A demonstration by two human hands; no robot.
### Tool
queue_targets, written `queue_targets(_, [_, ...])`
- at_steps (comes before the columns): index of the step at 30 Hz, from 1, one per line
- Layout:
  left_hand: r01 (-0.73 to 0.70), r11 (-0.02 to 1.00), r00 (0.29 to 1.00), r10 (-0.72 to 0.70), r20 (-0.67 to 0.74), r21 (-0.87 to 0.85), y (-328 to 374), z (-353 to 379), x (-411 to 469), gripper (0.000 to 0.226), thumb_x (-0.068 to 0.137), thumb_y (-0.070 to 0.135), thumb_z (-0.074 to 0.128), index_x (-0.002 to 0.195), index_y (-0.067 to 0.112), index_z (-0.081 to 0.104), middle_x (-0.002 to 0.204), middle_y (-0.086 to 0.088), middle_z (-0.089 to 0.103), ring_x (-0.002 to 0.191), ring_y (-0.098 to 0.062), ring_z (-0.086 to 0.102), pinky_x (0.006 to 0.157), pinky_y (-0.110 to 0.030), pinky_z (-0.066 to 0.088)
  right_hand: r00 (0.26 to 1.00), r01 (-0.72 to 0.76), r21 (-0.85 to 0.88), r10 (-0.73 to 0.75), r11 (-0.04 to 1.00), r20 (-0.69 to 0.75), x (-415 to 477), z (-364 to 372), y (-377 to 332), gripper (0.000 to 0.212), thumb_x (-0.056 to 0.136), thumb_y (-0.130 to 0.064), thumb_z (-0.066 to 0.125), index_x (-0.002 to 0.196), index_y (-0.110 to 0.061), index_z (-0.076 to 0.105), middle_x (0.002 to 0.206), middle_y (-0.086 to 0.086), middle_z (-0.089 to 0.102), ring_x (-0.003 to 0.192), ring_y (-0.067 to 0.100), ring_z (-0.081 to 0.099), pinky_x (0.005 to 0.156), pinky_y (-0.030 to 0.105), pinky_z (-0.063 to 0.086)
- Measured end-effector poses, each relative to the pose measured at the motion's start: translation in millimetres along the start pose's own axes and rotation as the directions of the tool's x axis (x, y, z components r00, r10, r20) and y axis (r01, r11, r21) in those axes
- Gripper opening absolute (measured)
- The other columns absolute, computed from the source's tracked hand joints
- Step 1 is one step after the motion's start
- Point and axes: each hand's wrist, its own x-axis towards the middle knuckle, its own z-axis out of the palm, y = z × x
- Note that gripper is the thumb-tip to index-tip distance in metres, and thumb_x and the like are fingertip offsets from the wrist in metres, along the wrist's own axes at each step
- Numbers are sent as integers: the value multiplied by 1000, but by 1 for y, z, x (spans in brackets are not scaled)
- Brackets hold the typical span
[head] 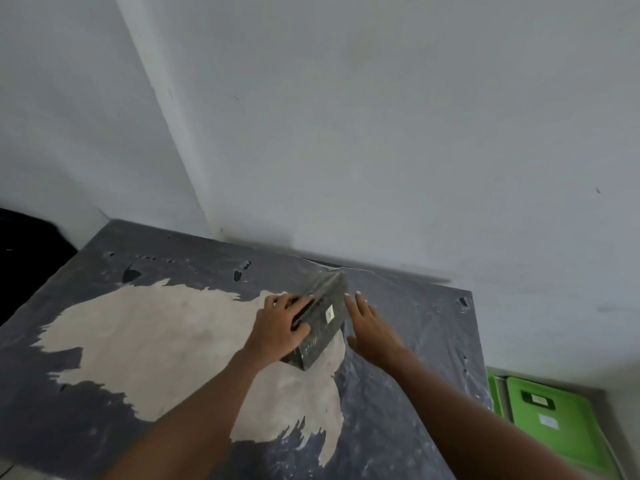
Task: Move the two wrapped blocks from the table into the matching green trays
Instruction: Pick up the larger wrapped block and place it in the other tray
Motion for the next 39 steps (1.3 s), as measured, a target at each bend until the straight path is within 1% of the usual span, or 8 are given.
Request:
queue_targets(4, [-16, 952, 1000, 23, 18, -306, -1, -22, 18, 45, 90, 38, 40, 132, 39, 56, 123, 1, 63, 113, -16, 43, 96, -40, 45, 997, 76, -110, -75, 991, 12, 1, -1, -2, 119, 83, -38, 75, 152, -17, -19, 163, 16, -16, 151, 34, -5, 124, 50, 12])
queue_targets(11, [-97, 862, 976, 179, 121, -497, 24, -26, 29, 40, 89, 31, 43, 121, 40, 65, 117, 7, 69, 102, -8, 57, 87, -31, 50, 997, 78, -152, -76, 985, 15, -14, -6, 13, 125, 76, -56, 74, 153, -18, -18, 164, 18, -9, 151, 37, -7, 123, 53, 3])
queue_targets(14, [-115, 831, 963, 227, 143, -545, 32, -24, 29, 38, 90, 29, 43, 117, 38, 68, 111, 12, 71, 93, -1, 63, 79, -26, 54, 994, 98, -199, -103, 975, -19, -24, -8, 24, 126, 70, -62, 74, 154, -15, -6, 160, 18, 12, 148, 37, 12, 123, 53, 10])
queue_targets(18, [-58, 800, 955, 218, 200, -597, 43, -17, 29, 36, 88, 29, 43, 107, 38, 72, 100, 17, 73, 87, -5, 67, 75, -27, 56, 986, 127, -228, -147, 965, -72, -37, -9, 35, 124, 54, -72, 74, 147, -16, 13, 135, 9, 39, 118, 27, 40, 112, 44, 35])
queue_targets(24, [-59, 867, 963, 180, 201, -495, 55, 4, 22, 28, 92, 19, 54, 106, 38, 68, 99, 16, 70, 80, -4, 68, 71, -30, 62, 999, 17, -227, -24, 974, -27, -56, 1, 41, 122, 49, -73, 78, 142, -20, 19, 127, 4, 39, 111, 21, 37, 103, 44, 42])
queue_targets(28, [-189, 967, 979, 200, 48, -173, 61, 30, 8, 35, 93, 18, 59, 126, 26, 60, 132, -2, 59, 117, -18, 57, 94, -34, 56, 998, -58, -274, 58, 960, -7, -67, 8, 44, 119, 52, -74, 76, 142, -19, 21, 125, 6, 40, 110, 23, 38, 100, 43, 41])
queue_targets(31, [-289, 956, 957, 290, -18, 43, 65, 49, -11, 36, 88, 23, 64, 124, 21, 61, 141, -12, 53, 127, -30, 54, 97, -41, 55, 992, -117, -267, 123, 957, 7, -70, 14, 44, 120, 56, -74, 74, 145, -16, 19, 128, 8, 39, 114, 26, 37, 101, 44, 39])
queue_targets(39, [-242, 960, 961, 216, 174, 140, 74, 83, -41, 41, 100, 36, 51, 140, 28, 46, 159, -6, 32, 147, -28, 29, 118, -40, 37, 982, -181, -251, 190, 951, 10, -74, 33, 47, 117, 61, -75, 66, 147, -12, 18, 133, 11, 39, 118, 31, 38, 102, 46, 37])
